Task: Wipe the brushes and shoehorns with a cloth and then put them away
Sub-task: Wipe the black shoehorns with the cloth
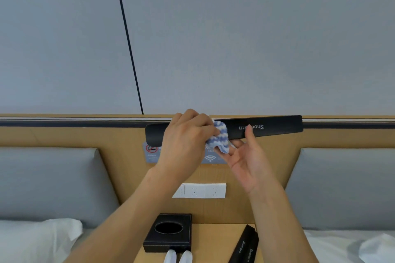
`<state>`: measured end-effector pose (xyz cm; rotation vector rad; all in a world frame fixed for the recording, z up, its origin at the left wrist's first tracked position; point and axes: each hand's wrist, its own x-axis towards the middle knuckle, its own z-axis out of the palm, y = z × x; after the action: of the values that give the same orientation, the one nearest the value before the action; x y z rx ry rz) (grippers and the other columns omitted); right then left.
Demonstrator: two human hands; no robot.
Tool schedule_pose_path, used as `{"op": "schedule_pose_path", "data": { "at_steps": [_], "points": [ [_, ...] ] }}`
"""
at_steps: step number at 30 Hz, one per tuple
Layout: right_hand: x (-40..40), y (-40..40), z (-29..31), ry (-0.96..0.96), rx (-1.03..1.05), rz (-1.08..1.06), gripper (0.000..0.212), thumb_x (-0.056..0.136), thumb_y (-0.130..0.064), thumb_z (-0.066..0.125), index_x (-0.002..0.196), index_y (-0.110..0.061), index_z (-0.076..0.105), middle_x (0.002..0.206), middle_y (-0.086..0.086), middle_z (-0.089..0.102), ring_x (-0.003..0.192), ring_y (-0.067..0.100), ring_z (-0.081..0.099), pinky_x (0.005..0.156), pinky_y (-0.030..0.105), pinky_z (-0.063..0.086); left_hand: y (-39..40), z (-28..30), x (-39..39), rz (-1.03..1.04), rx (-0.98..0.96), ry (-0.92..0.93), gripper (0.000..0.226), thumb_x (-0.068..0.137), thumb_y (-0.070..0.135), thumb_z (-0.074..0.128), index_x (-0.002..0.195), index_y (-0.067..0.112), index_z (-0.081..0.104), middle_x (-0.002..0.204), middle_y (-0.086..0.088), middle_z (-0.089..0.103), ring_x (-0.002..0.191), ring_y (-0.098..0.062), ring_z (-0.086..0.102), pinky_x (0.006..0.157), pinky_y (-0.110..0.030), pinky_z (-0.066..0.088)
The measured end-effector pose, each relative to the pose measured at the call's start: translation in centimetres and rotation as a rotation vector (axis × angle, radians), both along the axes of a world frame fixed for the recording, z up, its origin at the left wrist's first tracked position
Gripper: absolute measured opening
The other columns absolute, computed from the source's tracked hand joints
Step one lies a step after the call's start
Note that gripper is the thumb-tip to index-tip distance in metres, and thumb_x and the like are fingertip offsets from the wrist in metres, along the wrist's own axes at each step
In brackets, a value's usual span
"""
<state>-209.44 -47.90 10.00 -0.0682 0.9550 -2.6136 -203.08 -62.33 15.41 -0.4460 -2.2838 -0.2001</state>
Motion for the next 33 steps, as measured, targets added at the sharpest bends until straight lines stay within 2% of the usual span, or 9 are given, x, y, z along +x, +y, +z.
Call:
{"op": "schedule_pose_path", "data": {
  "at_steps": [5, 10, 14, 19, 22, 26, 28, 30, 33],
  "points": [
    [0.1, -0.1, -0.4, 0.009, -0.083, -0.108, 0.049, 0.102, -0.038, 0.048, 0.136, -0.002, 0.049, 0.114, 0.025, 0.071, 0.103, 0.041, 0.071, 0.072, 0.045, 0.062, -1.9, -0.4, 0.5, 0.106, 0.109, -0.027, 0.021, 0.072, -0.006, 0.075, 0.086, 0.009, 0.078, 0.088, -0.007, 0.072, 0.076, -0.029, 0.064, 0.055, -0.040, 0.053],
    [0.3, 0.1, -0.8, 0.046, -0.133, -0.174, 0.040, 0.101, -0.033, 0.050, 0.131, -0.006, 0.050, 0.118, 0.025, 0.070, 0.105, 0.043, 0.070, 0.076, 0.049, 0.061, -4.9, -1.1, 0.5, 0.317, 0.242, -0.054, 0.029, 0.079, -0.007, 0.063, 0.093, 0.015, 0.077, 0.097, -0.002, 0.070, 0.082, -0.028, 0.062, 0.054, -0.042, 0.050],
    [0.4, -0.1, -0.7, 0.059, -0.136, -0.176, 0.038, 0.102, -0.032, 0.049, 0.132, -0.008, 0.050, 0.119, 0.022, 0.071, 0.107, 0.041, 0.070, 0.079, 0.050, 0.061, -7.0, -1.2, 0.2, 0.493, 0.334, -0.034, 0.031, 0.078, -0.008, 0.062, 0.091, 0.017, 0.074, 0.093, -0.002, 0.066, 0.085, -0.029, 0.059, 0.054, -0.039, 0.047],
    [0.9, -1.0, -0.3, 0.069, -0.149, -0.163, 0.035, 0.103, -0.032, 0.048, 0.130, -0.010, 0.051, 0.119, 0.022, 0.071, 0.106, 0.040, 0.070, 0.077, 0.047, 0.061, -6.8, -1.1, -0.1, 0.581, 0.336, 0.003, 0.033, 0.071, -0.014, 0.061, 0.090, 0.012, 0.072, 0.087, -0.007, 0.062, 0.080, -0.030, 0.053, 0.050, -0.029, 0.027],
    [1.1, -1.7, 0.0, 0.079, -0.131, -0.153, 0.034, 0.103, -0.033, 0.048, 0.127, -0.009, 0.050, 0.114, 0.024, 0.072, 0.103, 0.040, 0.071, 0.076, 0.046, 0.062, -4.5, -1.3, -0.2, 0.521, 0.340, -0.038, 0.031, 0.077, -0.010, 0.058, 0.095, 0.010, 0.073, 0.090, -0.007, 0.064, 0.085, -0.028, 0.052, 0.055, -0.033, 0.033],
    [1.5, -2.6, 0.0, 0.086, -0.049, -0.097, 0.052, 0.103, -0.037, 0.045, 0.136, 0.002, 0.048, 0.119, 0.029, 0.068, 0.104, 0.039, 0.071, 0.077, 0.043, 0.062, 0.2, -1.5, 0.3, 0.201, 0.378, -0.136, 0.032, 0.082, 0.004, 0.048, 0.098, 0.011, 0.075, 0.096, -0.005, 0.067, 0.092, -0.028, 0.055, 0.070, -0.038, 0.046],
    [1.6, -2.3, -0.2, 0.149, 0.011, -0.037, 0.056, 0.101, -0.039, 0.043, 0.141, -0.001, 0.049, 0.124, 0.024, 0.067, 0.107, 0.033, 0.071, 0.081, 0.038, 0.062, 1.3, -1.1, 0.5, 0.088, 0.419, -0.164, 0.035, 0.078, 0.006, 0.046, 0.097, 0.011, 0.075, 0.097, -0.005, 0.067, 0.090, -0.027, 0.057, 0.072, -0.037, 0.048],
    [1.6, -1.4, -0.5, 0.278, 0.059, 0.017, 0.050, 0.098, -0.033, 0.046, 0.145, -0.016, 0.050, 0.131, 0.018, 0.066, 0.116, 0.030, 0.067, 0.093, 0.039, 0.058, 1.4, -0.8, 0.6, 0.045, 0.460, -0.196, 0.031, 0.079, -0.003, 0.052, 0.097, 0.010, 0.075, 0.098, -0.005, 0.067, 0.089, -0.023, 0.059, 0.075, -0.032, 0.048],
    [1.4, 0.3, -1.0, 0.467, 0.124, 0.076, 0.047, 0.098, -0.011, 0.053, 0.144, -0.023, 0.051, 0.135, 0.016, 0.063, 0.125, 0.034, 0.061, 0.101, 0.045, 0.053, 0.7, -0.4, 0.7, 0.014, 0.508, -0.246, 0.033, 0.076, -0.013, 0.058, 0.094, 0.009, 0.074, 0.100, -0.004, 0.067, 0.086, -0.012, 0.055, 0.073, -0.006, 0.037]
  ]
}}
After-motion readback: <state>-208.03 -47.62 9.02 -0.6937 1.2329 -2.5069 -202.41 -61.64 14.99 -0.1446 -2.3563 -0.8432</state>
